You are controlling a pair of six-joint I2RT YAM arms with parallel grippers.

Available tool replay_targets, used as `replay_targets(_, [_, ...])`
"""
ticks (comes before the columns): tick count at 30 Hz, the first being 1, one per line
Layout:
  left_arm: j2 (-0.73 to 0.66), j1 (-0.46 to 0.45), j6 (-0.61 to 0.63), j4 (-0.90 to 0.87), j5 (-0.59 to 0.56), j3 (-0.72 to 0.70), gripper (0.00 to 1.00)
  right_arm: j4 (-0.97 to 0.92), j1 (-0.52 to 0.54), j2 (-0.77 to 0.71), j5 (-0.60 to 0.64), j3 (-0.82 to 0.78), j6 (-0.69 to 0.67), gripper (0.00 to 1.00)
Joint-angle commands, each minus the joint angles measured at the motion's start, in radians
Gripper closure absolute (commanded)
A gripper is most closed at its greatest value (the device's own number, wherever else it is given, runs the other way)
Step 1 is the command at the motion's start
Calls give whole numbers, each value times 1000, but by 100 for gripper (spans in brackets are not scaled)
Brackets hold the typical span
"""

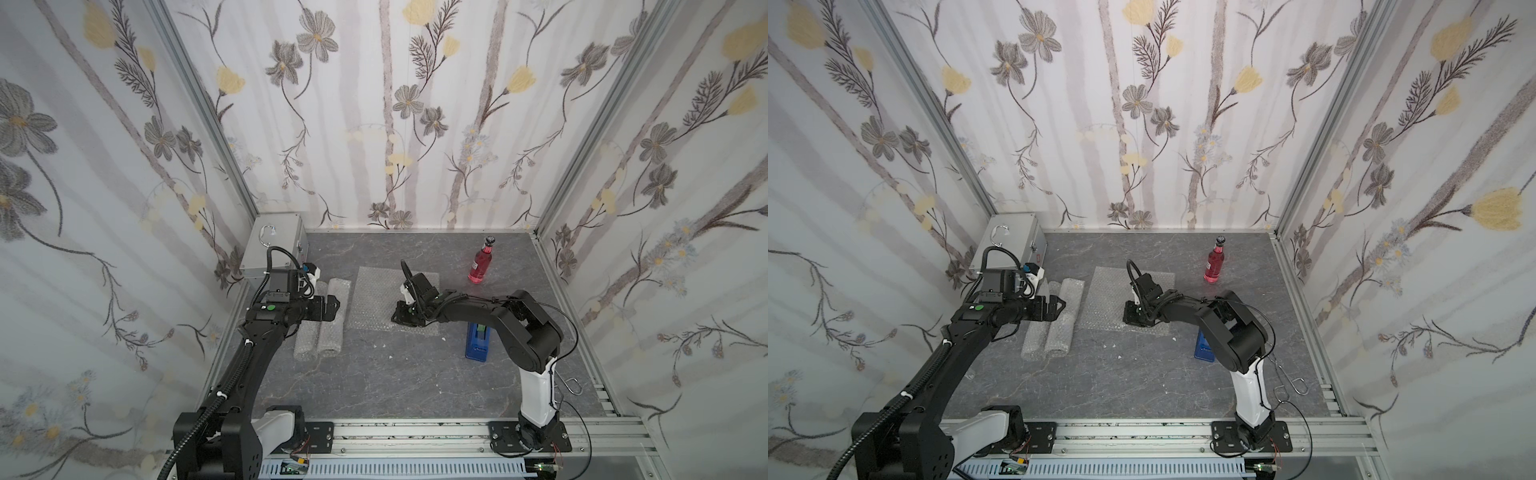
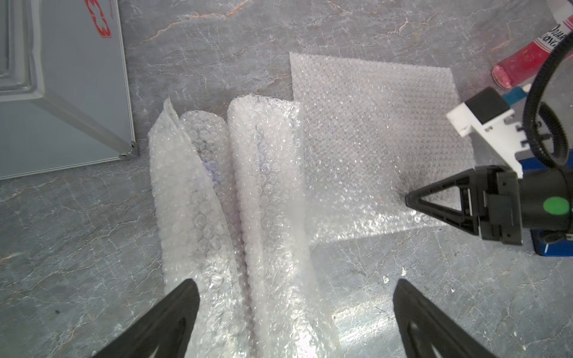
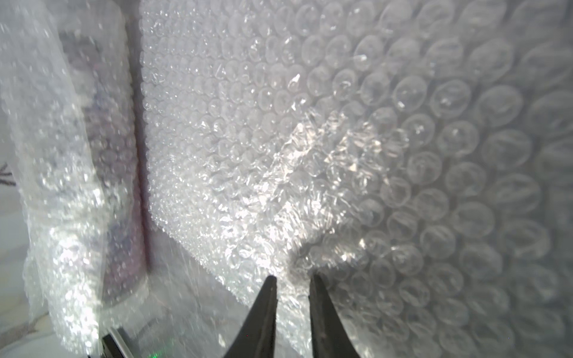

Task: Wrap wine bottles in bubble wrap
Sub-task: Move the bubble wrap to the center of the board.

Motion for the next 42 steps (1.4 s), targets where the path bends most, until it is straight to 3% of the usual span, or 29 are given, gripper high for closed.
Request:
replay_targets(1, [2,2,-8,32,23,-4,0,-122,3,-55,103,-114,-7,77])
replay_targets(9, [14,2,-6,39,78,-9,0,-66,15,-208,121,-291,21,76])
replay_targets(17, [15,3,0,34,84,-3,0,-114,39,-216,111,-182,11,67])
replay_targets(22, [19,3,3,27,92,6,0,-230,11,-332,194,-103,-35,55])
replay_targets(27, [24,-5,2,31,121,7,0,-333,-60,-480,375,-72,-104,40])
replay_targets(32, [25,-39,-1,40,134,0,0,-331,-205,-608,522,-99,-177,35])
replay_targets(34, [28,-46,-2,42,139,0,0,-313,-261,-630,568,-90,-214,34])
replay_targets(38, [25,-50,0,46,140,-8,0,-248,-350,-637,662,-51,-291,22])
replay_targets(42, [14,-52,-1,50,153,-20,0,-99,-426,-600,664,-45,-381,11])
